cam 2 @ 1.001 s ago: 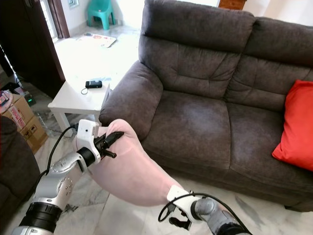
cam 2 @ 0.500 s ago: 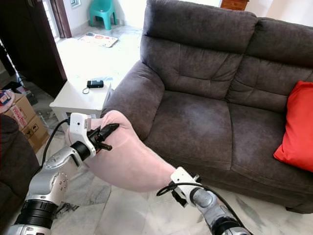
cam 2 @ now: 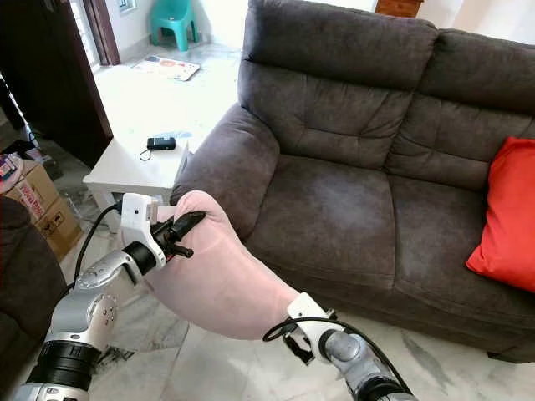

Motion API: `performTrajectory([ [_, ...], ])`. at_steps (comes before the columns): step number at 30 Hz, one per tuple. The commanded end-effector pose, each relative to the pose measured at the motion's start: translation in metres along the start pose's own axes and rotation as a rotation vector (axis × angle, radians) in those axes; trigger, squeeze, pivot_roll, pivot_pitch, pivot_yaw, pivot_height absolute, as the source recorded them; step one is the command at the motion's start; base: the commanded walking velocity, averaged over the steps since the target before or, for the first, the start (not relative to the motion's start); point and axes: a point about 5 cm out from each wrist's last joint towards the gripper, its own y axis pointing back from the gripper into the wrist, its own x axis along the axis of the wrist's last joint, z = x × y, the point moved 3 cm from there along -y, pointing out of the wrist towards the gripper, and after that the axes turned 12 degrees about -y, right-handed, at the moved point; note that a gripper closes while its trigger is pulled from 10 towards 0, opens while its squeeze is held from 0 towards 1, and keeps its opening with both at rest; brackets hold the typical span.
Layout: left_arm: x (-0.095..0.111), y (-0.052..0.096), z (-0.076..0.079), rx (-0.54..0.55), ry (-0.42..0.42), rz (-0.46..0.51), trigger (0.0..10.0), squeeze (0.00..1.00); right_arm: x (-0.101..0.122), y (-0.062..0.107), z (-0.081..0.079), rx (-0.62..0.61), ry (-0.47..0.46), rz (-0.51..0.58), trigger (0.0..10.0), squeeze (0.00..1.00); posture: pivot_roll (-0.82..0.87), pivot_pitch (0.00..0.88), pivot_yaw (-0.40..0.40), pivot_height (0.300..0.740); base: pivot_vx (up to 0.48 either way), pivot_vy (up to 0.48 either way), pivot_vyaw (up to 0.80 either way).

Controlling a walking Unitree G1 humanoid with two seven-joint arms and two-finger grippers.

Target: Move the pillow to the sofa from floor

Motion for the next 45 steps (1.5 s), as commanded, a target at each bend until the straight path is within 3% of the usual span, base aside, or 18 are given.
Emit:
performTrajectory([
  [1,0.036,-0.006,0.006,-0.041,-0.037,0.13,10.0,0.0,-0.009,0.001,0.0,0.008,-0.008,-0.035,10.0,0.0,0.12,0.0,-0.103,0.74,0.0,0.0,0.0],
  [3,0.037,-0.007,0.006,-0.041,-0.034,0.132,10.0,0.0,-0.011,0.002,0.003,-0.002,0.031,-0.049,10.0,0.0,0.13,0.0,-0.106,0.74,0.0,0.0,0.0],
  [10,0.038,-0.007,0.007,-0.045,-0.027,0.138,10.0,0.0,-0.008,0.005,0.021,-0.123,0.011,-0.041,10.0,0.0,0.12,0.0,-0.105,0.74,0.0,0.0,0.0],
  [23,0.044,-0.008,0.012,-0.089,0.013,0.158,10.0,0.0,-0.01,0.004,0.017,-0.111,-0.052,-0.025,10.0,0.0,0.13,0.0,-0.102,0.74,0.0,0.0,0.0],
  [32,0.059,-0.008,0.008,-0.088,0.104,0.225,10.0,0.0,-0.008,0.004,0.016,-0.103,-0.08,-0.008,10.0,0.0,0.13,0.0,-0.102,0.74,0.0,0.0,0.0],
  [33,0.059,-0.008,0.008,-0.087,0.104,0.224,10.0,0.0,-0.004,0.003,0.016,-0.106,-0.109,0.015,0.0,0.0,0.13,0.0,-0.101,0.74,0.0,0.0,0.0],
  [45,0.06,-0.009,0.01,-0.102,0.143,0.231,10.0,0.0,0.006,0.003,0.018,-0.115,-0.201,0.076,0.0,0.0,0.13,0.0,-0.099,0.74,0.0,0.0,0.0],
])
